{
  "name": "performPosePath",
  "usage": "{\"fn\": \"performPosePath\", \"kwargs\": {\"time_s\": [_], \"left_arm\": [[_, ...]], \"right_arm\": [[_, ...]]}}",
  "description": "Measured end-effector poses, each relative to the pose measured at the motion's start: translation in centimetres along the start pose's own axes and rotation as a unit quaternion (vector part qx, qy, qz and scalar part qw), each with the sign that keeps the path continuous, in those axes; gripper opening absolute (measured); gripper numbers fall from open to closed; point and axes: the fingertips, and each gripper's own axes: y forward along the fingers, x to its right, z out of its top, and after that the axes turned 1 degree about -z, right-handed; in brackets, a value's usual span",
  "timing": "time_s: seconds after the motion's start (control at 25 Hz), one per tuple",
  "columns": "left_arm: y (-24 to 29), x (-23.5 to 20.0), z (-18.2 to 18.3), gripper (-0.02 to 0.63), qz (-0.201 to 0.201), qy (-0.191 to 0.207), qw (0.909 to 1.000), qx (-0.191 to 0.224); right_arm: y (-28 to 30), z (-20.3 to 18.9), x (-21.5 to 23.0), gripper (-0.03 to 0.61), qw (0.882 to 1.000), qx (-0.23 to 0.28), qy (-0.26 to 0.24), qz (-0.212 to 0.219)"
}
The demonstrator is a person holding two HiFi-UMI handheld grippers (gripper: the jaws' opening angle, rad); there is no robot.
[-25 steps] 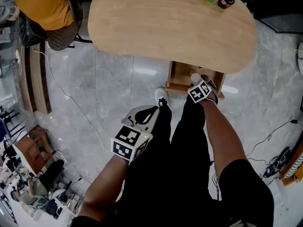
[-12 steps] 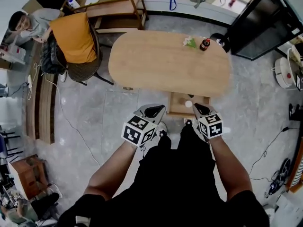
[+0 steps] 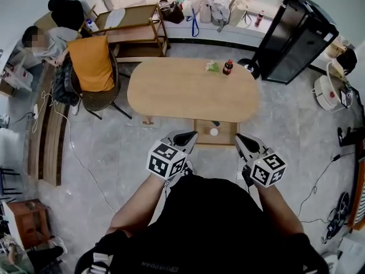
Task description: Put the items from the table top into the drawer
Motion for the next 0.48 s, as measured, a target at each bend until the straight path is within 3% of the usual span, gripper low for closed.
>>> {"fn": "performPosePath", "kwargs": {"time_s": [0.24, 0.48], "left_arm": [[-0.7, 7.6, -1.3, 0.005, 0.019, -0.025, 0.9995, 0.01], [-1.2, 16.4, -4.1, 0.005, 0.028, -0.002, 0.9996, 0.002]], "right_arm": [[-7.8, -0.9, -1.4, 0.003, 1.0, 0.015, -0.016, 0.017], [-14.3, -4.8, -2.0, 0.002, 0.999, 0.02, -0.007, 0.033]]}}
